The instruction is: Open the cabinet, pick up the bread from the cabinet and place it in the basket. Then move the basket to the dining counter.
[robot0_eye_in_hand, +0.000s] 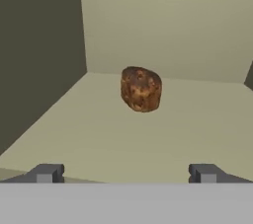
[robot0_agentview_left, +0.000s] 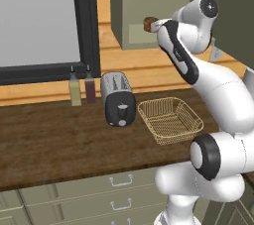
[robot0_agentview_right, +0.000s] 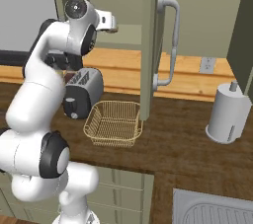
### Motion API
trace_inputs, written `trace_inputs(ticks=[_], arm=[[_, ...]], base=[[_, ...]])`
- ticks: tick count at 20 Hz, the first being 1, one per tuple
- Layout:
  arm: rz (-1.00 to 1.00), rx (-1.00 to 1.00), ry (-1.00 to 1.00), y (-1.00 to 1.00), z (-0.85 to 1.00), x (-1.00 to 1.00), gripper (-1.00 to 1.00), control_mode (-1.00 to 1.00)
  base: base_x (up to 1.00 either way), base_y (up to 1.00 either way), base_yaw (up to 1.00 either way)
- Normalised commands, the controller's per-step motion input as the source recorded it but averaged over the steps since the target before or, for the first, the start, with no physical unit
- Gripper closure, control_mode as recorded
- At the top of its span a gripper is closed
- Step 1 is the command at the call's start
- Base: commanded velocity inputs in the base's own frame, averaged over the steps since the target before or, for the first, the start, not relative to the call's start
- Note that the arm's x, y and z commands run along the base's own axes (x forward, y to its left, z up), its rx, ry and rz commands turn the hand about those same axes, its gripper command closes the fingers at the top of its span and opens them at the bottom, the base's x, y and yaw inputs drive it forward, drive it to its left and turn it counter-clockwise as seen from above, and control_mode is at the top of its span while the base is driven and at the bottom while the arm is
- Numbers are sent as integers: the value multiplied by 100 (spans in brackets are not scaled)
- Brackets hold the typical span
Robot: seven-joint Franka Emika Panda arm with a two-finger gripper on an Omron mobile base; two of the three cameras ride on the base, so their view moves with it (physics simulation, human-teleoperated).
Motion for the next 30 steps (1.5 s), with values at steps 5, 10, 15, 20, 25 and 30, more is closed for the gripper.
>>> trace_inputs(ticks=[5, 10, 15, 20, 25, 30], arm=[[8, 0, 0, 0, 0, 43, -100, -100], [1, 0, 0, -9, -2, 19, -100, -100], [0, 0, 0, -7, -3, 18, -100, -100], [0, 0, 0, 0, -1, 31, -100, -100], [0, 0, 0, -1, 0, 36, -100, -100], [0, 1, 1, -1, -4, 44, -100, -100]], base=[[0, 0, 0], [0, 0, 0], [0, 0, 0], [0, 0, 0], [0, 0, 0], [0, 0, 0]])
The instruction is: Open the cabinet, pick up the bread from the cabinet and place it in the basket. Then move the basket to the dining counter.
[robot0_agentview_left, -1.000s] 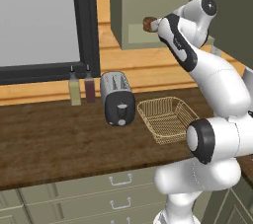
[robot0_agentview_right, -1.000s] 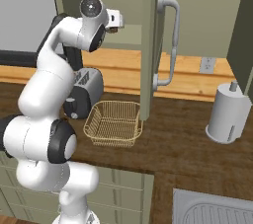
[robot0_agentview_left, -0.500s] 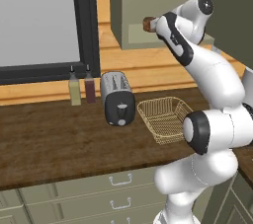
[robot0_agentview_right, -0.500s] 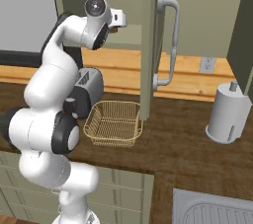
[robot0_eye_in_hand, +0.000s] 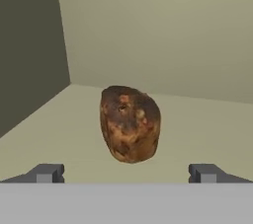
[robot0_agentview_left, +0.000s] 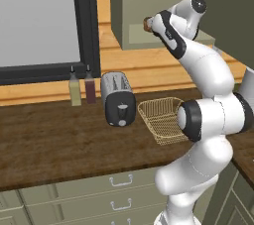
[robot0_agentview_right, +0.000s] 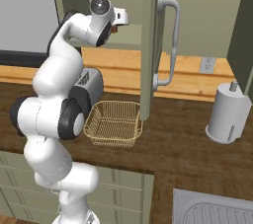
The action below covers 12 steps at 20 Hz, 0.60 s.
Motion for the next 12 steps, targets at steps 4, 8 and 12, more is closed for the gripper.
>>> trace_inputs(ticks=[4, 8, 12], arm=[[0, 2, 2, 0, -6, 49, -100, -100], [0, 2, 3, 0, 0, 35, -100, -100], [0, 1, 3, 0, -2, 35, -100, -100]], base=[[0, 0, 0], [0, 0, 0], [0, 0, 0]])
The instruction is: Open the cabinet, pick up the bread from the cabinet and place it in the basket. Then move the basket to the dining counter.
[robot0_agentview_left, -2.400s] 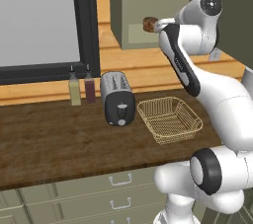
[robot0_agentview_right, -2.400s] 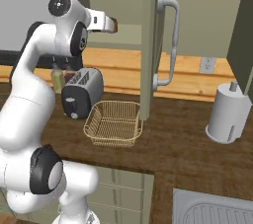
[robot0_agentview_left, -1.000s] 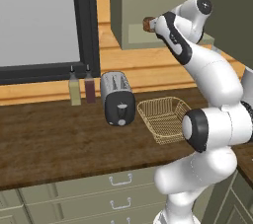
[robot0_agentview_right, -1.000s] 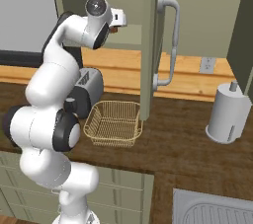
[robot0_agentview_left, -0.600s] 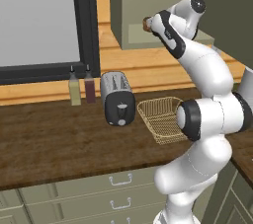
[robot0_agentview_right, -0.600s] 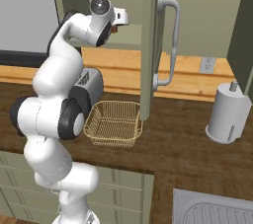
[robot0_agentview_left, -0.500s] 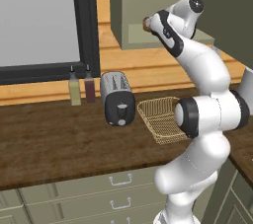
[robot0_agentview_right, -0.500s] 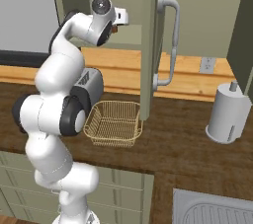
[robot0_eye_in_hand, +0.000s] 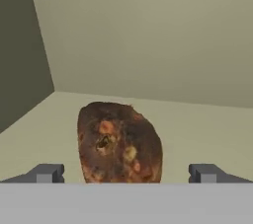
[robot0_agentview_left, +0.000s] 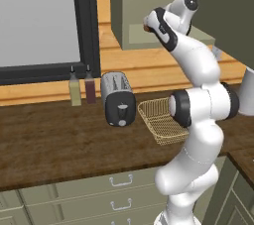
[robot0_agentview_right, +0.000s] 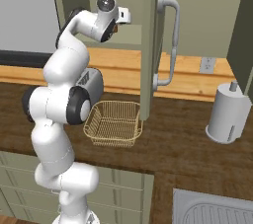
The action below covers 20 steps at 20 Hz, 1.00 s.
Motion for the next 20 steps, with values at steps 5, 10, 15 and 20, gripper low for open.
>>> trace_inputs(ticks=[5, 10, 15, 20], arm=[[0, 0, 4, 0, -7, 35, -100, -100], [0, 0, 4, 4, -8, 34, -100, -100], [0, 0, 3, 8, -9, 12, -100, -100], [0, 0, 0, 28, -25, 1, 100, -100]], base=[[0, 0, 0], [0, 0, 0], [0, 0, 0], [0, 0, 0]])
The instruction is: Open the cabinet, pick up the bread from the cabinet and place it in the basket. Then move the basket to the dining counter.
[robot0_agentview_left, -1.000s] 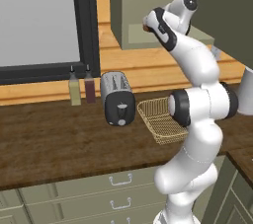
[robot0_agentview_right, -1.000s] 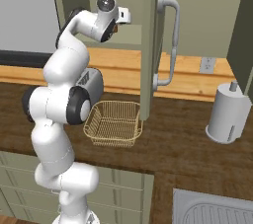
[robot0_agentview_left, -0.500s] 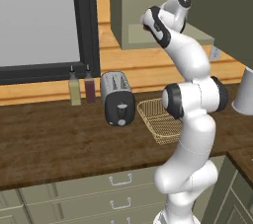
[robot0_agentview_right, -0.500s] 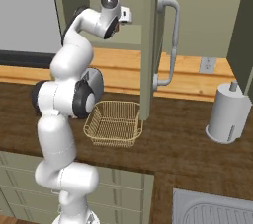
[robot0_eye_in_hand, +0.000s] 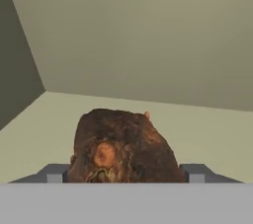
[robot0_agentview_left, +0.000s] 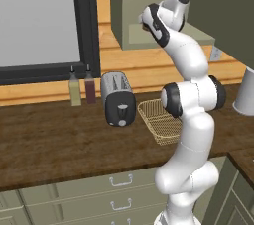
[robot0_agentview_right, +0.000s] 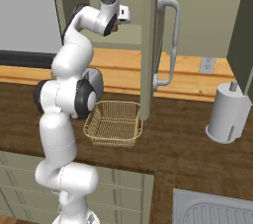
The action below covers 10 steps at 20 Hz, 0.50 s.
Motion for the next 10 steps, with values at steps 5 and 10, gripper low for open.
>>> trace_inputs(ticks=[5, 10], arm=[[0, 1, 0, 14, -35, 0, 100, -100], [0, 2, -3, 0, -3, -37, 100, -100]], base=[[0, 0, 0], [0, 0, 0]])
